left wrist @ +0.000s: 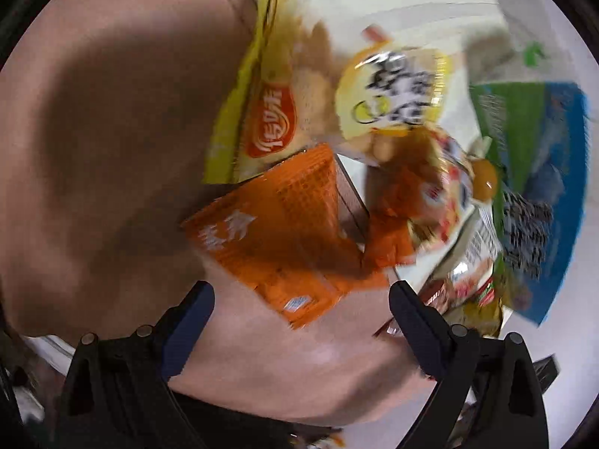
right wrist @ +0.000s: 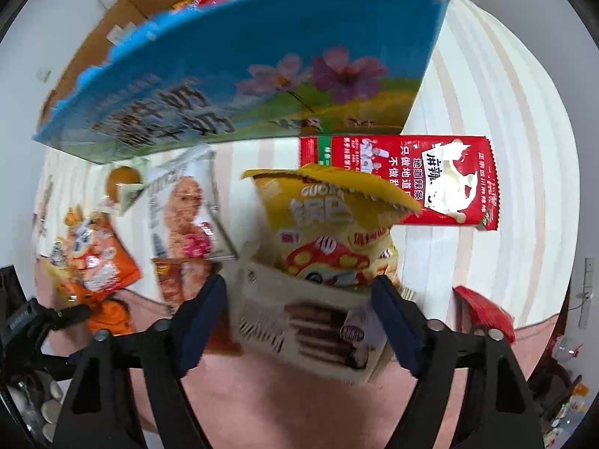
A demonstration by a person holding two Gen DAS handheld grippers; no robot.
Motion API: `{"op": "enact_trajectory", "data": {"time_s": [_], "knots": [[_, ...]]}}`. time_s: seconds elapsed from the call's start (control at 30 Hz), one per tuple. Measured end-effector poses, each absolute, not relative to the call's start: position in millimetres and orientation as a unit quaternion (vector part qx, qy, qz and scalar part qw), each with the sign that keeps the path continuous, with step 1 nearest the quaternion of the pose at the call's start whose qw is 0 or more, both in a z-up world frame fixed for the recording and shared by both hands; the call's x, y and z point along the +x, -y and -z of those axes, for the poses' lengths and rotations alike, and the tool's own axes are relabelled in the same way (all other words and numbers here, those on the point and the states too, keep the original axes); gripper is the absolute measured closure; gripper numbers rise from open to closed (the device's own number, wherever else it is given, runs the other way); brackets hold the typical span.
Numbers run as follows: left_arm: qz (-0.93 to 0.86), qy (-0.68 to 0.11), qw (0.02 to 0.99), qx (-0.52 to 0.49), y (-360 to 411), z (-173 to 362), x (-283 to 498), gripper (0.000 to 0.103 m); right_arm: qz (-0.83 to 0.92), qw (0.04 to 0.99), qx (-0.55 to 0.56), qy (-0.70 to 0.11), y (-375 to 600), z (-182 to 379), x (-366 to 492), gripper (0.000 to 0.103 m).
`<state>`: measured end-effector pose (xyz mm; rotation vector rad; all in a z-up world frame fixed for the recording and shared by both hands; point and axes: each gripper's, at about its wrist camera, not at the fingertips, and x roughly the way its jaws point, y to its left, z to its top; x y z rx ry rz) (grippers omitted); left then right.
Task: Organize snacks
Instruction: 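Grasp the orange chip bag with the left tool while the right tool grasps the white Franzzi cookie pack, then carry both packs into the box and open both tools to release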
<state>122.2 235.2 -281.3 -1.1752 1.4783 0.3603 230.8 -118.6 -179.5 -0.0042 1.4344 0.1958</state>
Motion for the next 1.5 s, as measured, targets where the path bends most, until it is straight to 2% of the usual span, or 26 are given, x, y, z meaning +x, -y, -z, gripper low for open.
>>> {"op": "enact_trajectory", "data": {"time_s": [0.03, 0.1, 0.23, 0.3, 0.37, 0.43, 0.53, 0.7, 0.73, 0.77, 0.83, 0.9, 1.0, 1.13, 1.2, 1.27, 1.43, 1.5], "knots": [[-0.157, -0.633, 0.567, -0.503, -233.7, 288.9, 125.4, 0.008, -0.090, 0.743, 0.000, -0.663, 119.6, 184.7, 230.2, 0.029], [-0.165, -0.628, 0.568, -0.506, -232.5, 295.9, 127.2, 0.012, -0.094, 0.721, 0.026, -0.686, 123.8, 195.5, 223.7, 0.030], [-0.164, -0.630, 0.602, -0.461, -226.8, 292.4, 128.5, 0.031, -0.132, 0.650, 0.082, -0.744, 126.9, 208.8, 195.6, 0.030], [-0.153, -0.642, 0.632, -0.406, -220.3, 284.0, 133.0, 0.033, -0.146, 0.649, 0.059, -0.744, 124.2, 201.6, 186.8, 0.027], [-0.131, -0.669, 0.663, -0.310, -204.9, 275.3, 140.7, 0.036, -0.150, 0.676, -0.002, -0.721, 118.0, 188.7, 182.9, 0.020], [-0.110, -0.694, 0.681, -0.208, -186.6, 271.4, 142.8, 0.036, -0.149, 0.693, -0.058, -0.703, 110.2, 184.3, 182.7, 0.019], [-0.092, -0.717, 0.680, -0.120, -167.7, 273.9, 139.6, 0.036, -0.157, 0.677, -0.061, -0.717, 98.3, 196.2, 184.4, 0.019], [-0.107, -0.722, 0.669, -0.141, -160.1, 282.6, 133.0, 0.035, -0.132, 0.660, -0.076, -0.736, 80.4, 226.6, 174.1, 0.019], [-0.112, -0.716, 0.671, -0.155, -160.3, 282.7, 131.1, 0.035, -0.121, 0.668, -0.080, -0.730, 79.5, 228.3, 169.6, 0.026], [-0.117, -0.709, 0.675, -0.167, -168.2, 281.2, 124.0, 0.035, -0.107, 0.677, -0.087, -0.723, 80.0, 227.3, 166.2, 0.041], [-0.117, -0.695, 0.685, -0.182, -164.0, 277.8, 117.7, 0.036, -0.100, 0.688, -0.064, -0.716, 87.8, 222.9, 159.7, 0.041], [-0.098, -0.696, 0.692, -0.167, -146.5, 275.8, 112.2, 0.044, -0.092, 0.689, -0.044, -0.718, 97.5, 220.1, 154.1, 0.041], [-0.050, -0.706, 0.699, -0.103, -96.2, 274.9, 104.5, 0.044, -0.091, 0.688, -0.024, -0.720, 110.1, 217.1, 145.1, 0.041], [-0.020, -0.707, 0.703, -0.071, -51.5, 277.7, 100.0, 0.044, -0.107, 0.666, 0.009, -0.738, 119.5, 223.2, 135.1, 0.039], [-0.015, -0.706, 0.705, -0.064, -39.5, 277.9, 103.0, 0.043, -0.114, 0.655, 0.036, -0.747, 128.4, 230.8, 123.0, 0.034], [-0.012, -0.710, 0.702, -0.060, -30.6, 278.2, 98.3, 0.042, -0.114, 0.654, 0.052, -0.746, 135.2, 226.2, 121.7, 0.022], [-0.016, -0.713, 0.699, -0.063, -24.0, 283.8, 106.1, 0.042, -0.098, 0.650, 0.044, -0.752, 142.2, 220.8, 125.1, 0.022], [-0.017, -0.712, 0.700, -0.064, -25.9, 282.1, 105.5, 0.043, -0.091, 0.657, 0.026, -0.748, 141.2, 230.6, 121.4, 0.025]]}}
